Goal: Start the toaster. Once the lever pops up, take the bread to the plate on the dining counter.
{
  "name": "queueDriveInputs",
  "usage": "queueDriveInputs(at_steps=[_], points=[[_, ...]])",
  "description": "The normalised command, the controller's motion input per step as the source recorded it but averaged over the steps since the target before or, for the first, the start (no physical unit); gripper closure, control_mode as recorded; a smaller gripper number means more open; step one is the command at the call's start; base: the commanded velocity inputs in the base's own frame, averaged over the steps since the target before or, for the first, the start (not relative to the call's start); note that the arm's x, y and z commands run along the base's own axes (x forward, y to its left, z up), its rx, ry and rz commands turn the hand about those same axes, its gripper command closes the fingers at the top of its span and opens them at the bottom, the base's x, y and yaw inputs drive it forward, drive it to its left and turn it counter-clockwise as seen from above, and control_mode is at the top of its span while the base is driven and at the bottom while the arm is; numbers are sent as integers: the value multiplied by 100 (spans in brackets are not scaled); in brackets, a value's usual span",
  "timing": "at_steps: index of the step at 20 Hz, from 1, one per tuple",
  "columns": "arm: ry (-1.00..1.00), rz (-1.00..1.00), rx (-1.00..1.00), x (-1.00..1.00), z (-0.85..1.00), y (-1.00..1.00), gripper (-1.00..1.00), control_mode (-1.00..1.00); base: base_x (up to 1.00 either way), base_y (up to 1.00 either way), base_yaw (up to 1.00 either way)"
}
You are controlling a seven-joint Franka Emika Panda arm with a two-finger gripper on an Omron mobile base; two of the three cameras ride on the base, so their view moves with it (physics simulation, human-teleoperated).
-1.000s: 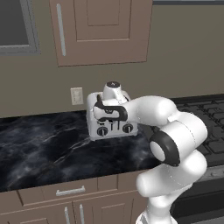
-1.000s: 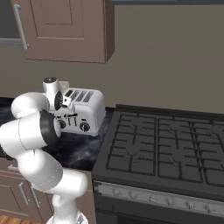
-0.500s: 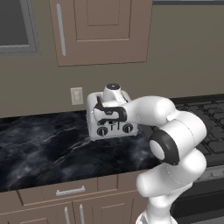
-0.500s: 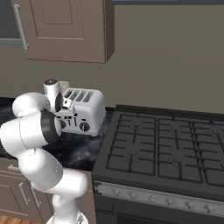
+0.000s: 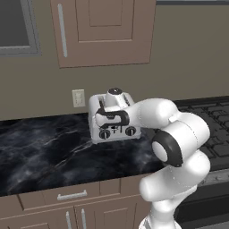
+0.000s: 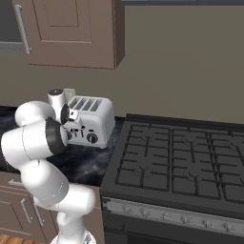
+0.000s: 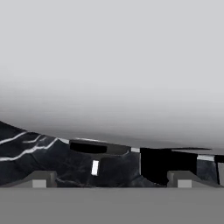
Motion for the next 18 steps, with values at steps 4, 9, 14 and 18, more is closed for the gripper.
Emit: queueDriveInputs(at_steps=[4,9,14,18], points=[[0,0,0,0,-16,0,-100,-100,0,0,0],[0,0,0,-1,-13,0,-100,-100,0,0,0],[0,0,0,-3,-12,0,-100,-100,0,0,0],[1,0,0,-3,-19,0,-100,-100,0,0,0]])
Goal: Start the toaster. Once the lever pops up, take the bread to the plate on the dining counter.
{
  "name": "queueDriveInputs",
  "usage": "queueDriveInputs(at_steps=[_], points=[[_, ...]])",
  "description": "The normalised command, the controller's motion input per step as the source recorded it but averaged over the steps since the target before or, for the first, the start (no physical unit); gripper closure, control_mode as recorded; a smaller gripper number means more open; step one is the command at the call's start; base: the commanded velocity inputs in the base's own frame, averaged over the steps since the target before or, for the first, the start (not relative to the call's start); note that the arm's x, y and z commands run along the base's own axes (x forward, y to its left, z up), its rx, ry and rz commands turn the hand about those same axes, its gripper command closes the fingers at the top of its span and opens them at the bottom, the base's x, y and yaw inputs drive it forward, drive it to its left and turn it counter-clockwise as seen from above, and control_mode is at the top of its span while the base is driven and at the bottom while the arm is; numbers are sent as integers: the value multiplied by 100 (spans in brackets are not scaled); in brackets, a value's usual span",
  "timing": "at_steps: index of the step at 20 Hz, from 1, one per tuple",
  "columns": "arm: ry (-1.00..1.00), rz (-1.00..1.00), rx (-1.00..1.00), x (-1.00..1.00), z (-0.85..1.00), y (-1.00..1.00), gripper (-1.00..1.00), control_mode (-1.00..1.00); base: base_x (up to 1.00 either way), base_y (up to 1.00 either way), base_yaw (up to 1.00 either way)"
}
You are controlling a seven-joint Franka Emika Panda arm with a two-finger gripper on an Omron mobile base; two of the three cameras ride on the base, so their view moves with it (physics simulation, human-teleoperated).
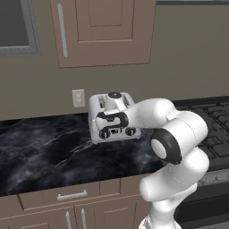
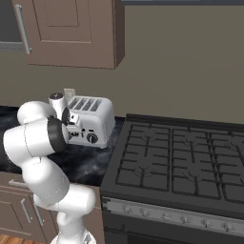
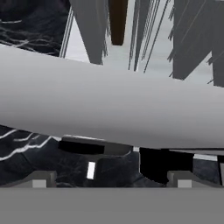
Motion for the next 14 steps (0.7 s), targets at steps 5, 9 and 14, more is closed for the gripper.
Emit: queueDriveInputs(at_steps=[5,9,14], points=[[1,0,0,-4,-22,0,-100,-100,0,0,0],[0,0,0,-3,-17,0,-100,-100,0,0,0],[-1,0,0,0,-5,0,-100,-100,0,0,0]])
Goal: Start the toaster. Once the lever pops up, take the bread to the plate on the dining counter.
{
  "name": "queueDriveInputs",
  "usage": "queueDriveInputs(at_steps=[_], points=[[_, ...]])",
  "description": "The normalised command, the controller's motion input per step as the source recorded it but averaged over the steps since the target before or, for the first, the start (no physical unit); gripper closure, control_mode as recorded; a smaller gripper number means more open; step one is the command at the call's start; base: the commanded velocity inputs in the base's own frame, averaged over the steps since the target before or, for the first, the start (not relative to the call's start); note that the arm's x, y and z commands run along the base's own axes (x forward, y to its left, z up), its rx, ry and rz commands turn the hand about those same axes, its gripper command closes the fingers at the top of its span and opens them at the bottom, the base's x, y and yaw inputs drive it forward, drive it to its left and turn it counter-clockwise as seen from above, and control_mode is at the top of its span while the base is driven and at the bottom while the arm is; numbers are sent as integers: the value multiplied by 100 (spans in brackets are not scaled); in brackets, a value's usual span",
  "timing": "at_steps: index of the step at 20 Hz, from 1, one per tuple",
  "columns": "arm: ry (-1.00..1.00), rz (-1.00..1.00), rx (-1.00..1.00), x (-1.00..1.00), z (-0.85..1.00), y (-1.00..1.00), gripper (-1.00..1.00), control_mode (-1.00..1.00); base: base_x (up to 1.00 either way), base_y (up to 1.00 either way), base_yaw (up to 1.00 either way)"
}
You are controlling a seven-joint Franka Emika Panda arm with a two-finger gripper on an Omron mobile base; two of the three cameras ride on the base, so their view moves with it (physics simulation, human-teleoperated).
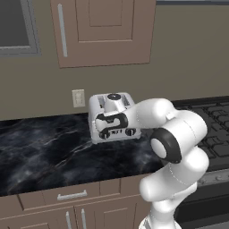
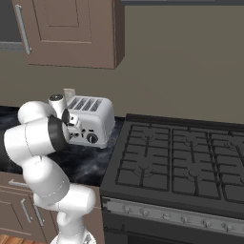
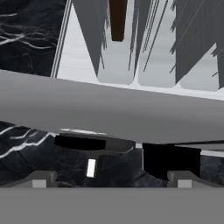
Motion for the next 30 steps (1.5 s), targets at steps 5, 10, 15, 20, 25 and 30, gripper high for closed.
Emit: queueDriveInputs(at_steps=[5,10,15,20,25,30], points=[[-12,0,0,-1,14,0,-100,-100,0,0,0],[-20,0,0,-10,51,0,-100,-100,0,0,0],[-15,0,0,-43,74,-5,-100,-100,0,0,0],[-13,0,0,-56,72,-16,-100,-100,0,0,0],[-16,-2,1,-53,61,-23,-100,-100,0,0,0],[-19,-4,4,-32,39,-10,-100,-100,0,0,0]])
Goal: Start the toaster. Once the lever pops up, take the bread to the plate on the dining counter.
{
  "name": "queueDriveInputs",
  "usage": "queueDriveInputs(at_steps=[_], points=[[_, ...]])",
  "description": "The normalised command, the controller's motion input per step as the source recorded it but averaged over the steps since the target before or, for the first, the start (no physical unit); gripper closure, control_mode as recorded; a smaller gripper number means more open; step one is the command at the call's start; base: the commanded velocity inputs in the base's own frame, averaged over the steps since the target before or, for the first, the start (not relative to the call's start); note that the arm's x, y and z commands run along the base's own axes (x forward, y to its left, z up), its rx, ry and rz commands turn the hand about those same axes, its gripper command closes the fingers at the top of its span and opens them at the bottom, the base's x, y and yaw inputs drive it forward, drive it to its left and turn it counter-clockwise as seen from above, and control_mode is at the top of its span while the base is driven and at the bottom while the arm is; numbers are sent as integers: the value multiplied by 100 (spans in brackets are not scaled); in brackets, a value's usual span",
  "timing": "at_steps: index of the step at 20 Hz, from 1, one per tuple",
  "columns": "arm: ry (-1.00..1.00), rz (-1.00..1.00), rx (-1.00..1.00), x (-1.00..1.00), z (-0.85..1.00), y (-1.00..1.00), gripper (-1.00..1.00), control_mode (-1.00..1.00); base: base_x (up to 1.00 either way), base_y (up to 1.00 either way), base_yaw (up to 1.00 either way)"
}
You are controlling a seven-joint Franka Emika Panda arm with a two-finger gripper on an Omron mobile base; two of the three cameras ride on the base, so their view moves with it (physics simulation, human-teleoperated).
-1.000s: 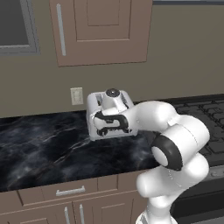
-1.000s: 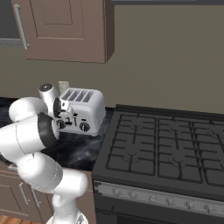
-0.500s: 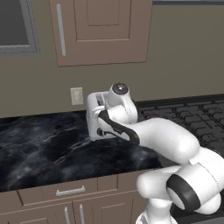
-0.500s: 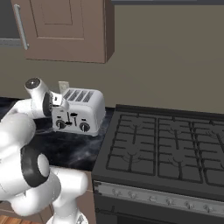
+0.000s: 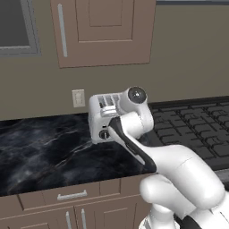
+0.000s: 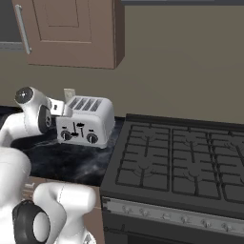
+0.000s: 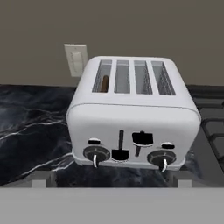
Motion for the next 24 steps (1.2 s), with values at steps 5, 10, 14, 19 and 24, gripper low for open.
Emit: queueDriveInputs(at_steps=[5,10,14,19,24], points=[[-22,-1,4,-11,10,0,-100,-100,0,0,0],[-10,0,0,0,28,0,-100,-100,0,0,0],[-4,0,0,0,21,0,-100,-100,0,0,0],[0,0,0,0,27,0,-100,-100,0,0,0],[0,0,0,2,5,4,-100,-100,0,0,0]])
